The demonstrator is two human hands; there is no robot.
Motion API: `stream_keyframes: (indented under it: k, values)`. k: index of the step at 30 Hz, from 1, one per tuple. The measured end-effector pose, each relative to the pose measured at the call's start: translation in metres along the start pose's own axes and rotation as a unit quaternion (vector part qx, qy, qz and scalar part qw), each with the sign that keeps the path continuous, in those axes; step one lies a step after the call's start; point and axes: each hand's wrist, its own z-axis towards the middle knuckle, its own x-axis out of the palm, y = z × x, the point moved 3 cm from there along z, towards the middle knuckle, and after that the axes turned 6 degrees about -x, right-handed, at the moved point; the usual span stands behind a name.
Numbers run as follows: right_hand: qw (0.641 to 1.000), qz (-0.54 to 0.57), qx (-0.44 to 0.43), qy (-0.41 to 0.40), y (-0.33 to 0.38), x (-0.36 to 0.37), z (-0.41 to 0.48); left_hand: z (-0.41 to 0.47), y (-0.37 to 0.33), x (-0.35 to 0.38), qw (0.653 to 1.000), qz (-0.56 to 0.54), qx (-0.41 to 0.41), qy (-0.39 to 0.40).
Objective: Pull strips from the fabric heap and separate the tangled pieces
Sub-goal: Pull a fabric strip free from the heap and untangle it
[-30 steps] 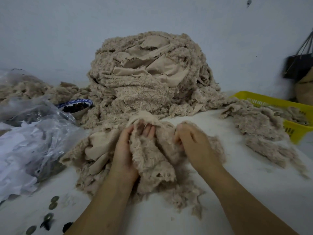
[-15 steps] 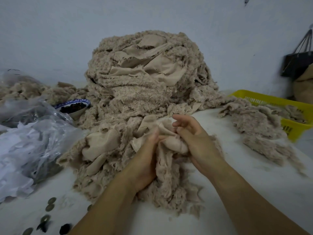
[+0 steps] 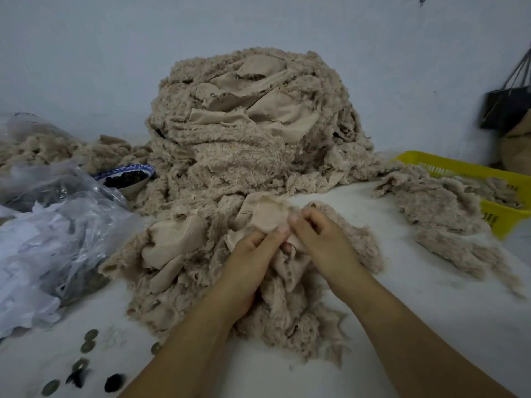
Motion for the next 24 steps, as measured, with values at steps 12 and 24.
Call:
stream_keyframes:
  k: [12, 24]
  values:
    - [0.976, 0.186, 0.075, -0.086, 0.0, -0.018, 0.005, 0.002, 0.002, 0.007, 0.981, 0.188, 0.041, 0.003]
    - [0.923, 0.349, 0.131, -0.09, -0.008, -0.017, 0.012, 0.006, 0.001, -0.007, 0.962, -0.245, -0.118, -0.006]
